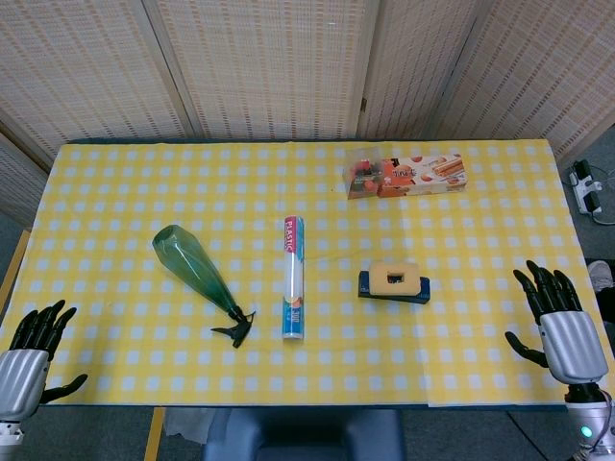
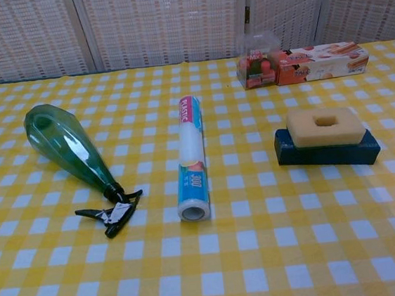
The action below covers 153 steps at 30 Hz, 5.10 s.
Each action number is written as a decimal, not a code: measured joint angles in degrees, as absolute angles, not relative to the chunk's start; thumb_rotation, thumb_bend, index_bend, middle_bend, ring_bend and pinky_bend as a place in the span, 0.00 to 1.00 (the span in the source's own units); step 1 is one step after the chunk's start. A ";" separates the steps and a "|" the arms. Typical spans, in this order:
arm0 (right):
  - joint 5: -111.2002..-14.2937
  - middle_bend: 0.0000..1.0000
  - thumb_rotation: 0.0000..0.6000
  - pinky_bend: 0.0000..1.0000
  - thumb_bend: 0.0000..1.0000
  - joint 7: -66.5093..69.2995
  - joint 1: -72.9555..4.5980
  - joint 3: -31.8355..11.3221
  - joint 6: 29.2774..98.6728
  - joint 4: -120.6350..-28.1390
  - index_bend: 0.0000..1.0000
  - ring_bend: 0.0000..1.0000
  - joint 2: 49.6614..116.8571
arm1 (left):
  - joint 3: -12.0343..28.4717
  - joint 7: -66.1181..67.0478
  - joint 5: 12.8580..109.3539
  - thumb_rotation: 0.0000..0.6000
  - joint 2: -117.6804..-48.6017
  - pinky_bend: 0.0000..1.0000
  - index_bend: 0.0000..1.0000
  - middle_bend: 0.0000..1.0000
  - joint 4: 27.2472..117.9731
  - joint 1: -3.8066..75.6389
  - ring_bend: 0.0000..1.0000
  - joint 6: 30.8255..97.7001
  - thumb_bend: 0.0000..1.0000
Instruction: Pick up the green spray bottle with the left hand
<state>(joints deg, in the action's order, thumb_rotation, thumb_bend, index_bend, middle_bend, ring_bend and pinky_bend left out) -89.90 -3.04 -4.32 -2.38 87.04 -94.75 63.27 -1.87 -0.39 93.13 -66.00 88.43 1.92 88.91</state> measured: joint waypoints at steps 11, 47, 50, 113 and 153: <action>-91.15 0.00 1.00 0.00 0.26 -3.55 -3.81 -1.26 87.05 -95.55 0.00 0.00 62.80 | -1.91 0.28 94.67 1.00 -66.73 0.04 0.08 0.08 88.19 2.21 0.04 89.82 0.13; -88.42 0.00 1.00 0.00 0.26 8.76 -1.01 -3.83 91.85 -93.68 0.00 0.00 58.76 | 8.47 36.84 82.03 1.00 -74.08 1.00 0.30 1.00 102.01 27.66 1.00 56.77 0.17; -88.99 0.00 1.00 0.00 0.26 10.09 -0.64 -3.88 92.79 -93.62 0.00 0.00 58.14 | 9.02 37.92 80.02 1.00 -75.42 1.00 0.30 1.00 99.97 29.56 1.00 55.53 0.17; -91.28 0.00 1.00 0.00 0.26 16.00 2.72 -3.94 97.02 -91.69 0.00 0.00 56.42 | 5.27 22.49 75.32 1.00 -81.28 1.00 0.67 1.00 83.08 41.44 1.00 53.66 0.44; -94.14 0.00 1.00 0.00 0.26 14.44 2.57 -2.80 97.58 -92.53 0.00 0.00 57.25 | 19.04 -2.70 38.94 1.00 -45.03 1.00 0.72 1.00 122.68 36.87 1.00 51.61 0.64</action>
